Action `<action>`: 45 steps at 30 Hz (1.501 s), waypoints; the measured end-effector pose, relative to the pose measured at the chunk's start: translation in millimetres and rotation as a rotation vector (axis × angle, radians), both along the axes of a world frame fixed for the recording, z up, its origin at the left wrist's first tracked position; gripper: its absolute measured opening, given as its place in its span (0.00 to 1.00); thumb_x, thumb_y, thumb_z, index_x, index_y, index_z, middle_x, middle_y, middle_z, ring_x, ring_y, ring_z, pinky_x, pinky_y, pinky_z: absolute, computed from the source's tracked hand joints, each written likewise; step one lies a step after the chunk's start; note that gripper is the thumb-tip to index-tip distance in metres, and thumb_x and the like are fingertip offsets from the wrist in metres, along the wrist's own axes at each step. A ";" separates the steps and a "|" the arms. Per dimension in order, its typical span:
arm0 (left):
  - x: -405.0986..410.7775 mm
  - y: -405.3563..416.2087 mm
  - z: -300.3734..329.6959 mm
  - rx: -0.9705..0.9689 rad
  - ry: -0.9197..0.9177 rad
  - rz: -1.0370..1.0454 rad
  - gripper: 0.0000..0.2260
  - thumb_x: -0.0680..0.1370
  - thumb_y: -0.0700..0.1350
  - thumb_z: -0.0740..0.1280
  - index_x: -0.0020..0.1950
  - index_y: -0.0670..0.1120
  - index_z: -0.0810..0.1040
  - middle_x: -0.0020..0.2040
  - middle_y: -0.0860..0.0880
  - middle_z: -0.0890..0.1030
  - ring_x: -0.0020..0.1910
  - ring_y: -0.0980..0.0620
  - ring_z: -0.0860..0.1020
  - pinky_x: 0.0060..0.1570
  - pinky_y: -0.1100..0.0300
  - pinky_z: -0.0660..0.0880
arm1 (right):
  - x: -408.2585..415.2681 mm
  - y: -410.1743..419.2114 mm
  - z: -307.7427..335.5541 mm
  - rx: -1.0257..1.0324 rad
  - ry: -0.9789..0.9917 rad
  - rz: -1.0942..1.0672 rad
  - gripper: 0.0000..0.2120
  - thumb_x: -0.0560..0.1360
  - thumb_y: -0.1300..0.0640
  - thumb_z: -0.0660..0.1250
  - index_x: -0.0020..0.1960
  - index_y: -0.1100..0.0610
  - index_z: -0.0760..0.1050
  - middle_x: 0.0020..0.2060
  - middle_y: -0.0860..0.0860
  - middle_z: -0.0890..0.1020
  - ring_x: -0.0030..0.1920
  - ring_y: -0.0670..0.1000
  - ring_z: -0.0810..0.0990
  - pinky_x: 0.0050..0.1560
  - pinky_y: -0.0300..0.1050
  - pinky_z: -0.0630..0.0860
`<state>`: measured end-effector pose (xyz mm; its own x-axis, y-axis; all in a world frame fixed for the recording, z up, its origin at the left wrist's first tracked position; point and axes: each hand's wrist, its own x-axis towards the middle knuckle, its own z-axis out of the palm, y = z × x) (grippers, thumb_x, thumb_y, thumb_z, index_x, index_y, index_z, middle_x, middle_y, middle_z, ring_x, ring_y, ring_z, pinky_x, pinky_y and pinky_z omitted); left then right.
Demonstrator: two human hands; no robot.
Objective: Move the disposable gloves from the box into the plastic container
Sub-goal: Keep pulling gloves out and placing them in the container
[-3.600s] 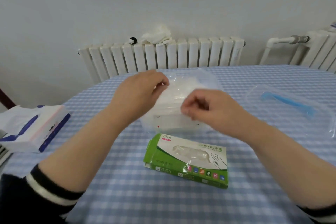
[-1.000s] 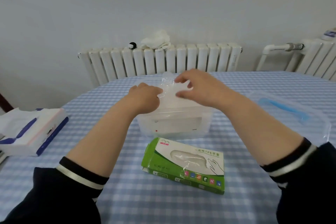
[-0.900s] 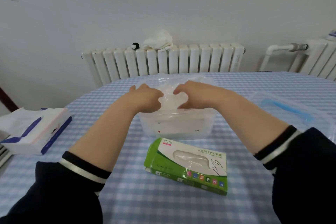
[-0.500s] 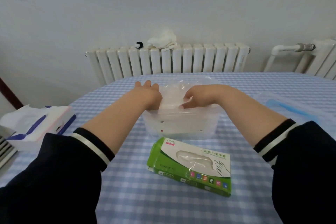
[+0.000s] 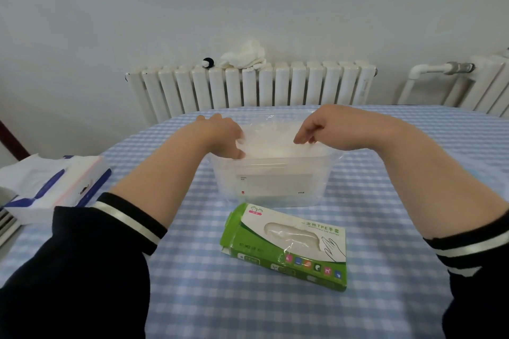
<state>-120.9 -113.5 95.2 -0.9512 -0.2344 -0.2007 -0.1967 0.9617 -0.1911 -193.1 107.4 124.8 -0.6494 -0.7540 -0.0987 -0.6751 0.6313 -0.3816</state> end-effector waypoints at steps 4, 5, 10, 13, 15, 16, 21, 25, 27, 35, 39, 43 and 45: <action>16.6 -5.6 22.1 0.251 0.020 -0.008 0.32 0.75 0.69 0.56 0.71 0.50 0.73 0.67 0.53 0.76 0.64 0.51 0.73 0.62 0.55 0.68 | 6.8 14.2 -3.1 -0.160 0.099 -0.060 0.17 0.80 0.64 0.56 0.56 0.48 0.80 0.52 0.41 0.80 0.52 0.40 0.76 0.51 0.35 0.68; 20.8 -4.8 26.7 0.297 0.055 -0.005 0.34 0.74 0.70 0.53 0.69 0.49 0.75 0.66 0.52 0.76 0.64 0.51 0.73 0.60 0.55 0.68 | 9.4 17.3 -5.2 -0.223 0.125 -0.069 0.16 0.80 0.62 0.57 0.56 0.48 0.79 0.51 0.41 0.80 0.48 0.36 0.75 0.49 0.33 0.68; 34.8 -10.2 23.0 0.333 0.399 0.120 0.45 0.70 0.73 0.39 0.60 0.45 0.80 0.57 0.40 0.80 0.60 0.42 0.76 0.64 0.43 0.70 | 36.7 28.5 -25.3 -0.587 0.153 -0.047 0.09 0.79 0.58 0.64 0.54 0.46 0.79 0.44 0.40 0.81 0.44 0.39 0.77 0.44 0.29 0.71; 40.8 -11.1 4.1 0.316 0.786 0.051 0.29 0.81 0.62 0.48 0.50 0.42 0.80 0.47 0.43 0.81 0.47 0.45 0.78 0.50 0.50 0.73 | 57.7 34.9 -37.0 -0.658 0.060 0.055 0.09 0.77 0.58 0.68 0.52 0.46 0.79 0.41 0.42 0.82 0.44 0.42 0.79 0.48 0.32 0.73; 49.5 1.1 -8.8 0.279 1.069 -0.094 0.16 0.83 0.50 0.56 0.51 0.45 0.81 0.46 0.49 0.81 0.44 0.49 0.77 0.48 0.53 0.71 | 67.4 36.9 -46.9 -0.555 -0.068 0.132 0.08 0.76 0.56 0.69 0.51 0.44 0.79 0.41 0.41 0.82 0.45 0.41 0.80 0.48 0.32 0.73; 55.4 10.4 -13.1 0.258 1.163 -0.186 0.13 0.82 0.47 0.58 0.50 0.45 0.81 0.45 0.50 0.81 0.42 0.51 0.76 0.47 0.55 0.71 | 69.6 36.6 -53.6 -0.465 -0.102 0.167 0.07 0.76 0.55 0.69 0.50 0.43 0.79 0.43 0.39 0.82 0.46 0.39 0.79 0.47 0.31 0.72; 86.1 59.7 -26.4 0.369 1.080 -0.435 0.13 0.80 0.51 0.59 0.46 0.47 0.81 0.39 0.54 0.80 0.34 0.56 0.73 0.33 0.63 0.69 | 69.5 31.5 -88.4 -0.033 0.016 0.301 0.09 0.77 0.51 0.67 0.55 0.39 0.78 0.57 0.36 0.72 0.59 0.36 0.67 0.59 0.37 0.67; 88.6 74.8 -40.0 0.513 0.435 -0.313 0.15 0.76 0.62 0.63 0.56 0.57 0.78 0.50 0.61 0.79 0.48 0.63 0.76 0.49 0.61 0.75 | 71.2 27.5 -105.6 0.052 0.010 0.316 0.17 0.78 0.53 0.66 0.64 0.36 0.74 0.70 0.39 0.66 0.69 0.42 0.61 0.68 0.44 0.64; 88.4 73.8 -50.7 0.507 0.184 -0.263 0.24 0.73 0.62 0.69 0.67 0.60 0.71 0.61 0.63 0.74 0.58 0.62 0.73 0.57 0.62 0.71 | 73.3 24.4 -113.2 0.041 0.066 0.335 0.20 0.79 0.54 0.65 0.66 0.34 0.72 0.73 0.41 0.63 0.70 0.44 0.61 0.68 0.44 0.64; 88.4 72.3 -69.5 0.394 0.012 -0.211 0.34 0.69 0.60 0.75 0.70 0.56 0.63 0.61 0.56 0.73 0.60 0.55 0.68 0.50 0.60 0.66 | 69.3 15.3 -136.6 -0.185 0.253 0.301 0.05 0.76 0.48 0.69 0.48 0.45 0.83 0.57 0.44 0.76 0.55 0.47 0.72 0.46 0.45 0.74; 89.6 74.5 -67.0 0.393 -0.001 -0.211 0.31 0.69 0.60 0.74 0.67 0.55 0.67 0.60 0.56 0.74 0.59 0.55 0.69 0.51 0.60 0.67 | 68.5 16.5 -139.4 -0.237 0.343 0.357 0.03 0.74 0.52 0.68 0.44 0.50 0.79 0.49 0.45 0.77 0.49 0.48 0.74 0.38 0.44 0.74; 91.0 74.2 -64.3 0.395 0.002 -0.226 0.28 0.70 0.59 0.74 0.66 0.54 0.71 0.59 0.57 0.74 0.59 0.55 0.70 0.49 0.62 0.64 | 68.7 19.3 -126.5 -0.386 0.066 0.236 0.03 0.78 0.55 0.65 0.45 0.50 0.75 0.46 0.44 0.77 0.49 0.43 0.74 0.49 0.40 0.72; 91.9 74.2 -64.6 0.391 0.010 -0.229 0.28 0.69 0.60 0.74 0.66 0.54 0.71 0.59 0.58 0.74 0.60 0.56 0.70 0.52 0.61 0.66 | 71.4 21.9 -113.3 -0.533 -0.164 0.117 0.05 0.79 0.57 0.64 0.44 0.51 0.74 0.44 0.46 0.80 0.45 0.42 0.76 0.48 0.38 0.73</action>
<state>-29.0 -39.3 30.7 -0.9721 0.0741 -0.2225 0.0299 0.9802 0.1956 -121.7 129.3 11.6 -0.5665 -0.7935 0.2225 -0.6342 0.2474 -0.7325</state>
